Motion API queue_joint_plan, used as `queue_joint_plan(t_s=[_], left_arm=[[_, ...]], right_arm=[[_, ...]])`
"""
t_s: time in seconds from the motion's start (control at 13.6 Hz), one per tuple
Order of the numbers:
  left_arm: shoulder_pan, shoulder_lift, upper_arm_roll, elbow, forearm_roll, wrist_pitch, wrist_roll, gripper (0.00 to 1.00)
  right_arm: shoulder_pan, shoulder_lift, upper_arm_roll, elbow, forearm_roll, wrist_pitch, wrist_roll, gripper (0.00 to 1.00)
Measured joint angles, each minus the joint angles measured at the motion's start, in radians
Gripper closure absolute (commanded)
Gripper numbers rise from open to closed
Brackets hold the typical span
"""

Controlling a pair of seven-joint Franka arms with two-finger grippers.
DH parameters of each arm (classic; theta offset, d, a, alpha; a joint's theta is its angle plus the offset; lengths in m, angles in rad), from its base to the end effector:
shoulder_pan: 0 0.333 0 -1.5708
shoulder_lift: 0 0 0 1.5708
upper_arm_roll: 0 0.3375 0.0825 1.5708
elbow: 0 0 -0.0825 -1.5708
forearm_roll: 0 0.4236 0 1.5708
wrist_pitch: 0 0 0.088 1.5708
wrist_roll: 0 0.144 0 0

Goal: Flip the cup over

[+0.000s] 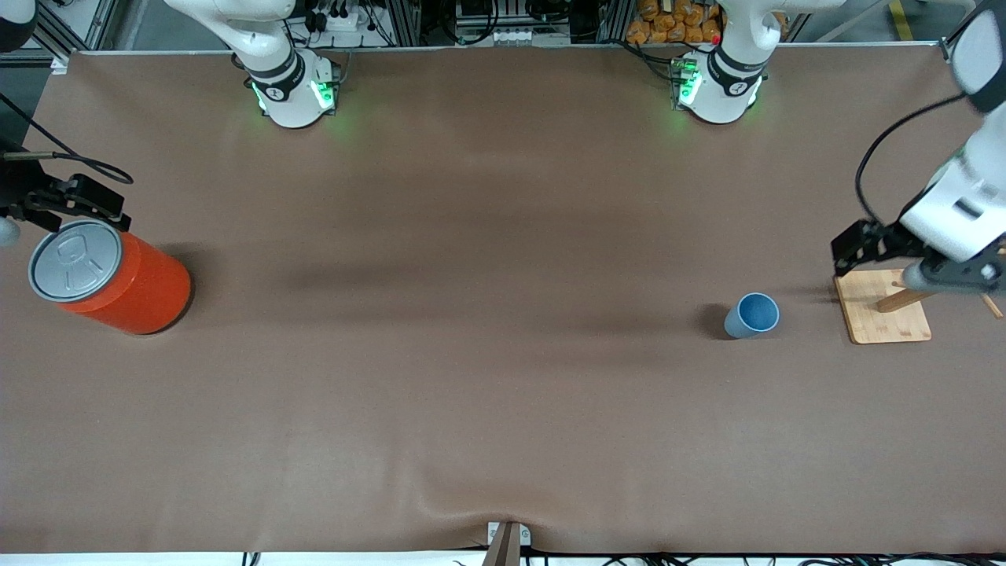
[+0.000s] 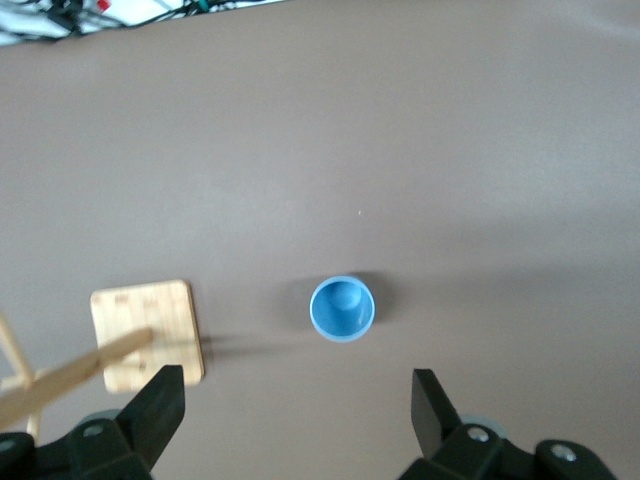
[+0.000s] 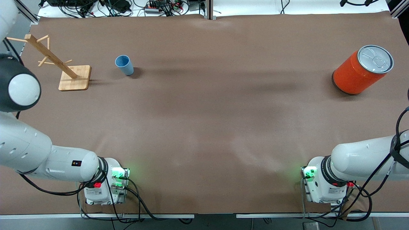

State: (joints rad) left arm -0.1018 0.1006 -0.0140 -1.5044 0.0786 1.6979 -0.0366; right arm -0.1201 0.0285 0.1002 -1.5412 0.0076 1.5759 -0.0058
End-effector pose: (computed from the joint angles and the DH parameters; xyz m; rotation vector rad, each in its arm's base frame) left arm 0.6401 -0.0636 0.5937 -3.0654 0.1310 -0.1512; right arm 0.6043 -0.0117 0.6076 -3.1311 0.0222 -0.0101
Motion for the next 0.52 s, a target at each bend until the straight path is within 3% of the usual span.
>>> queue_joint_plan(t_s=[0.52], left_arm=[[0.073,-0.074,0.0,-0.001,-0.028,-0.095,-0.049,0.0]], right_arm=[[-0.001,0.01,-0.003,0.0,0.0,0.011,0.0,0.0]])
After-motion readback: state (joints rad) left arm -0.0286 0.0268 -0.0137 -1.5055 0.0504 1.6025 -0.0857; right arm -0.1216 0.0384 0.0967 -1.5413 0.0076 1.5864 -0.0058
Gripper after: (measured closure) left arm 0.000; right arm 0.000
